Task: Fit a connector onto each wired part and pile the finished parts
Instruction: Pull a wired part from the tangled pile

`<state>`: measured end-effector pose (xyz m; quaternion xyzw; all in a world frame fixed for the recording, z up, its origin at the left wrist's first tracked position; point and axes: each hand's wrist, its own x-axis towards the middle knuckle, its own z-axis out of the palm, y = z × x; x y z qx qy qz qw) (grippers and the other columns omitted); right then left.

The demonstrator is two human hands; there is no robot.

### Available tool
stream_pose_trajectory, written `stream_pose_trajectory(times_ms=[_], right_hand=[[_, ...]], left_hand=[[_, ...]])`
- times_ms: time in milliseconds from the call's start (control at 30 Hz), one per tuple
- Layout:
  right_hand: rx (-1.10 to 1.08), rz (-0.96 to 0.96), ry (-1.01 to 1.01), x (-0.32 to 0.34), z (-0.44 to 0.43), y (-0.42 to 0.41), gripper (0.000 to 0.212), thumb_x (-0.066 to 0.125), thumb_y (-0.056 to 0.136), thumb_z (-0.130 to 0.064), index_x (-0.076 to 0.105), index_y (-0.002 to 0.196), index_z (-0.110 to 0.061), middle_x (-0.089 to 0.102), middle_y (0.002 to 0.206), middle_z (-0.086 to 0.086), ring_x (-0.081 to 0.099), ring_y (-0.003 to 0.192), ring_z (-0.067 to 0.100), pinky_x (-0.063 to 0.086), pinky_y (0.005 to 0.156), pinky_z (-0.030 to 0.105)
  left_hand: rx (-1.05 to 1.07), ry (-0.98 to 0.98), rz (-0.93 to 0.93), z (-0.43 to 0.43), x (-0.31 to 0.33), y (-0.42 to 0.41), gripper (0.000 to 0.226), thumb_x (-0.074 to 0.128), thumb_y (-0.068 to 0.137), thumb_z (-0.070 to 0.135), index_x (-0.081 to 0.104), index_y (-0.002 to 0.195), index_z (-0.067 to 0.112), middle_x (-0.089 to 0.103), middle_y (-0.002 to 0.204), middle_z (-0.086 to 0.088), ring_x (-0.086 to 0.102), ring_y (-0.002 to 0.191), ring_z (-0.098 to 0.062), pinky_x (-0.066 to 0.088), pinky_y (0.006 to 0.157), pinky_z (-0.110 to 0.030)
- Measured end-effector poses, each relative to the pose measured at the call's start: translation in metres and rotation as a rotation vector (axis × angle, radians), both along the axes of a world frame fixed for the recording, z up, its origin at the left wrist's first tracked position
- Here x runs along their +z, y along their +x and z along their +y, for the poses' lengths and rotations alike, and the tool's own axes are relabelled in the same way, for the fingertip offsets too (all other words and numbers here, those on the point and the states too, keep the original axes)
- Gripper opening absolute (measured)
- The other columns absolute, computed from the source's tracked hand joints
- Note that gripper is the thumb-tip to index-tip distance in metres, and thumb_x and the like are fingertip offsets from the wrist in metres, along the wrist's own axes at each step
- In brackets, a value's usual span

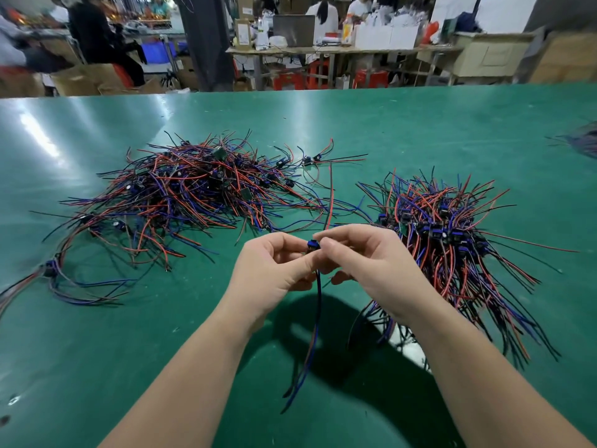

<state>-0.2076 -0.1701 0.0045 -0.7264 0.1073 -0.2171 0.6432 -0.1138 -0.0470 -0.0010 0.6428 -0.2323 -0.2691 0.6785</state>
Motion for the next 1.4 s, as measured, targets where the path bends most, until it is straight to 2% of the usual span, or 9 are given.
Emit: stream_pose_trajectory(times_ms=[267,467,633,700,800,933,1167,1300,1400], right_hand=[[-0.208,-0.085,0.007,0.006,-0.014,-0.002,0.021,0.078,0.072,-0.002,0.072,0.084,-0.017,0.075,0.076,0.001,0.067,0.068,0.012,0.056,0.065,0.023],[-0.743,-0.094,-0.290,0.020,-0.066,-0.029,0.013,0.076,0.079,-0.015,0.071,0.088,-0.024,0.073,0.078,-0.006,0.068,0.069,0.008,0.057,0.075,0.027],[-0.904,0.314,-0.575,0.016,-0.089,-0.040,0.024,0.066,0.083,-0.024,0.073,0.103,-0.013,0.072,0.097,0.010,0.064,0.094,0.027,0.047,0.087,0.034],[-0.906,0.309,-0.608,0.019,-0.085,-0.038,0.029,0.064,0.084,-0.023,0.071,0.111,-0.014,0.068,0.106,0.012,0.059,0.103,0.030,0.042,0.091,0.032],[-0.895,0.204,-0.625,0.024,-0.073,-0.034,0.028,0.062,0.084,-0.018,0.070,0.111,-0.017,0.060,0.101,0.007,0.055,0.102,0.026,0.036,0.087,0.025],[-0.815,0.154,-0.650,0.022,-0.058,-0.026,0.025,0.063,0.083,-0.015,0.070,0.107,-0.019,0.053,0.093,-0.002,0.054,0.088,0.020,0.034,0.082,0.020],[-0.758,0.025,-0.678,0.019,-0.045,-0.019,0.022,0.063,0.083,-0.009,0.071,0.103,-0.016,0.056,0.094,-0.005,0.056,0.089,0.015,0.046,0.085,0.030],[-0.733,-0.106,-0.597,0.018,-0.037,-0.018,0.018,0.060,0.082,-0.011,0.071,0.093,-0.020,0.063,0.084,-0.007,0.059,0.071,0.010,0.047,0.070,0.016],[-0.530,-0.173,-0.235,0.020,-0.026,-0.015,0.021,0.060,0.085,-0.002,0.071,0.084,-0.019,0.072,0.072,0.000,0.068,0.066,0.011,0.052,0.062,0.017]], left_hand=[[-0.091,-0.018,-0.083,-0.001,0.000,-0.006,0.021,0.076,0.074,0.007,0.070,0.093,0.012,0.071,0.070,0.001,0.065,0.059,-0.010,0.053,0.054,-0.022],[0.073,0.082,-0.082,-0.002,-0.007,0.002,0.011,0.069,0.084,0.007,0.071,0.082,0.017,0.074,0.078,-0.008,0.068,0.063,-0.013,0.053,0.054,-0.022],[0.397,0.367,-0.529,0.009,-0.013,0.030,0.015,0.065,0.083,0.018,0.070,0.090,0.030,0.068,0.091,0.014,0.060,0.086,-0.006,0.042,0.077,-0.022],[0.448,0.479,-0.749,0.015,-0.017,0.042,0.027,0.061,0.084,0.024,0.065,0.109,0.033,0.061,0.111,0.012,0.051,0.108,-0.012,0.035,0.089,-0.025],[0.386,0.779,-0.794,0.014,-0.027,0.055,0.043,0.052,0.090,0.044,0.046,0.133,0.045,0.045,0.141,-0.005,0.030,0.134,-0.025,0.022,0.108,-0.040],[0.281,1.047,-0.847,-0.002,-0.044,0.060,0.044,0.036,0.096,0.053,0.033,0.140,0.051,0.034,0.148,-0.004,0.022,0.137,-0.024,0.009,0.114,-0.049],[0.425,0.905,-0.902,-0.009,-0.046,0.066,0.026,0.049,0.096,0.033,0.067,0.113,0.030,0.060,0.115,0.007,0.051,0.111,-0.017,0.027,0.095,-0.038],[0.561,0.341,-0.535,0.002,-0.031,0.061,0.013,0.065,0.087,0.026,0.075,0.096,0.025,0.070,0.092,0.010,0.065,0.089,-0.009,0.046,0.081,-0.024],[0.683,-0.103,-0.446,0.006,-0.013,0.050,0.013,0.069,0.086,0.018,0.072,0.091,0.030,0.072,0.089,0.008,0.065,0.078,0.000,0.053,0.076,-0.023]])
